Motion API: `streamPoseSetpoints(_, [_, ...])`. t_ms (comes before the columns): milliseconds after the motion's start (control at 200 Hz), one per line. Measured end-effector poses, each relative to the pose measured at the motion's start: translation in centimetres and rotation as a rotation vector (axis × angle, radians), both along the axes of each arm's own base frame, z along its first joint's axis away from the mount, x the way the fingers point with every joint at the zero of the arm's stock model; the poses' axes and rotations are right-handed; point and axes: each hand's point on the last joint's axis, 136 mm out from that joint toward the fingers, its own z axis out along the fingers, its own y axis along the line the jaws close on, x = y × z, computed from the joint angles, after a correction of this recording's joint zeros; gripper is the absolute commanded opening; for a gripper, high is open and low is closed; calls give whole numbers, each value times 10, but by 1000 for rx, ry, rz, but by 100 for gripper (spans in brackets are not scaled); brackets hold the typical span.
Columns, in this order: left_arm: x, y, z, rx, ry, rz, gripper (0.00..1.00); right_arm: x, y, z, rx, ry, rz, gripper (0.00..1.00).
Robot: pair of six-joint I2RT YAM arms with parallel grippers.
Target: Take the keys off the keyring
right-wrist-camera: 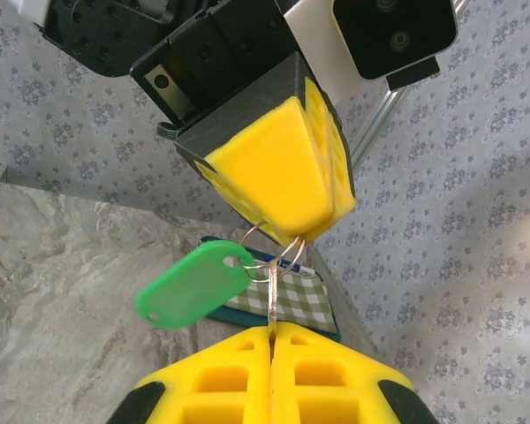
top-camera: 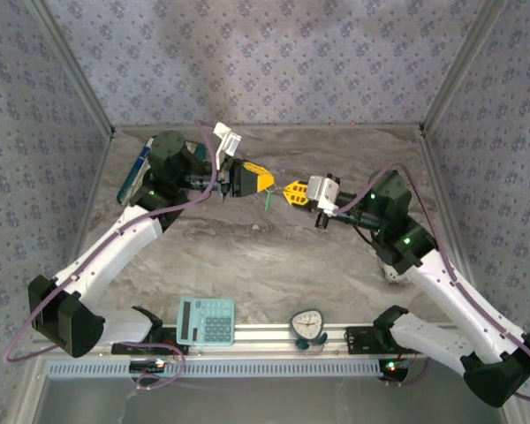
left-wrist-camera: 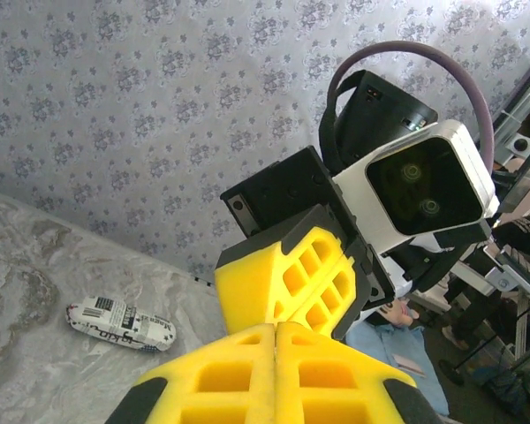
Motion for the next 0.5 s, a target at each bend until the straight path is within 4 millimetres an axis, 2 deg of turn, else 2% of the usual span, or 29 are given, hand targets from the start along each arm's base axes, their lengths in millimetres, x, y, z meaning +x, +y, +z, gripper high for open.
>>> streamPoseSetpoints(260, [2,2,-1,-2,14,12,1,0,3,-1,-13,-23,-21,0])
streamPoseSetpoints(500, [10,8,-3,-6,14,75,33,3,2,-6,-25,-8,-36,0])
